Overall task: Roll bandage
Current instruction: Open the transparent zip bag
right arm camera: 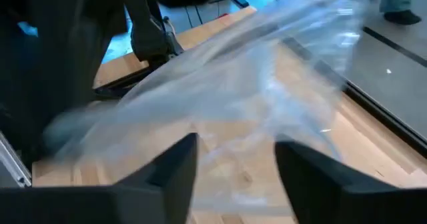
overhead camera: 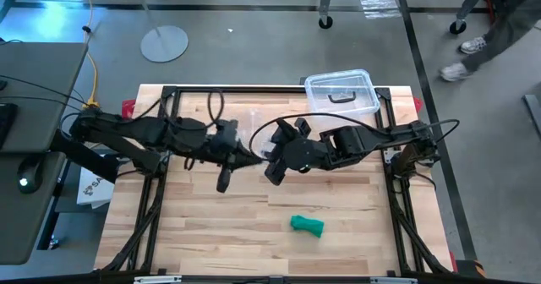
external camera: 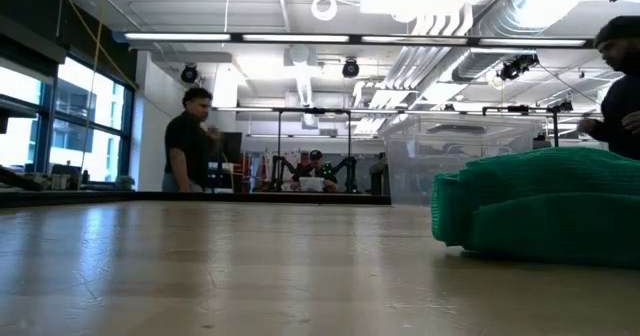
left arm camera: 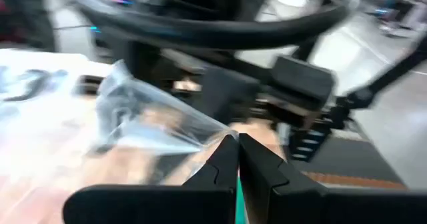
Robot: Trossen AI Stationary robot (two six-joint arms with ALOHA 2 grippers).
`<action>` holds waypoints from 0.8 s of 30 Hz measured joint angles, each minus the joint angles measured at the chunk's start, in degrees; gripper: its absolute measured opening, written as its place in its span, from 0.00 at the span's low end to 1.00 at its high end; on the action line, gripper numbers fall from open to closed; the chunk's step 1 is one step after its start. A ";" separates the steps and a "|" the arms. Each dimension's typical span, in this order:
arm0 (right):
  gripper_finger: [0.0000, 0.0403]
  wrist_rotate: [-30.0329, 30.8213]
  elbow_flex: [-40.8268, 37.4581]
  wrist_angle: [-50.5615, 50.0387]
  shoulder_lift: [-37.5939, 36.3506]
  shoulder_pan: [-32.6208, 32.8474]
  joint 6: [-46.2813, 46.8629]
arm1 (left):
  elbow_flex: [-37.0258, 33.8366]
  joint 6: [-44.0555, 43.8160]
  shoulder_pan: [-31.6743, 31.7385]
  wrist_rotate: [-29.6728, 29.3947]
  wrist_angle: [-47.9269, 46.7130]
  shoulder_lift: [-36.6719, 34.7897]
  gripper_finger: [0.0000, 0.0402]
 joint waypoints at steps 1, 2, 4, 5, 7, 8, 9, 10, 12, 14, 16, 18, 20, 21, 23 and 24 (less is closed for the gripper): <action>0.51 -0.03 0.00 -0.29 0.00 -0.03 0.48 | 0.00 -0.16 0.00 -1.75 -0.82 -0.62 0.00; 0.55 0.11 0.00 -0.96 -0.02 -0.03 1.52 | 0.00 -0.25 0.00 -3.33 -1.41 -1.15 0.00; 0.61 1.62 0.00 -3.70 0.00 0.01 5.73 | 0.00 -1.10 0.00 -6.94 -2.58 -2.21 0.00; 0.63 2.56 0.00 -5.23 -0.02 0.02 8.42 | 0.00 -1.56 0.03 -8.70 -3.51 -2.60 0.00; 0.64 4.36 0.00 -7.83 -0.02 0.01 13.23 | -0.01 -2.60 0.07 -12.22 -4.81 -3.20 0.00; 0.64 4.74 0.00 -8.35 -0.02 0.00 14.98 | -0.05 -3.29 0.07 -13.65 -5.67 -3.36 0.00; 0.64 4.86 0.00 -8.46 -0.02 -0.01 15.86 | -0.07 -3.94 0.07 -14.77 -6.45 -3.58 0.00; 0.64 4.93 0.00 -8.31 -0.02 -0.01 16.07 | -0.07 -4.53 0.04 -15.83 -6.95 -3.66 0.00; 0.64 4.89 0.00 -8.07 -0.02 -0.01 15.27 | -0.07 -4.69 0.02 -16.63 -7.31 -3.67 0.00; 0.64 3.96 0.00 -7.54 -0.02 -0.03 13.72 | -0.07 -4.70 0.00 -16.71 -7.20 -3.38 0.00; 0.64 2.20 0.00 -7.13 -0.02 -0.09 11.97 | -0.07 -4.72 0.00 -16.49 -7.09 -3.14 0.00; 0.65 0.55 0.00 -6.84 -0.02 -0.38 10.91 | -0.07 -4.74 0.00 -15.60 -6.92 -2.90 0.00; 0.67 -1.14 0.00 -6.05 -0.03 -0.50 9.50 | -0.07 -5.26 0.03 -14.93 -6.84 -2.57 0.00; 0.68 -1.85 0.00 -5.36 -0.26 -0.56 8.37 | -0.09 -5.69 0.14 -14.59 -6.90 -2.50 0.00; 0.70 -3.12 0.00 -3.15 -0.71 -0.69 5.78 | -0.35 -6.25 0.17 -14.08 -6.91 -2.24 0.00; 0.71 -3.51 0.00 -2.22 -1.14 -0.76 4.83 | -0.46 -6.43 0.20 -13.96 -7.17 -2.15 0.00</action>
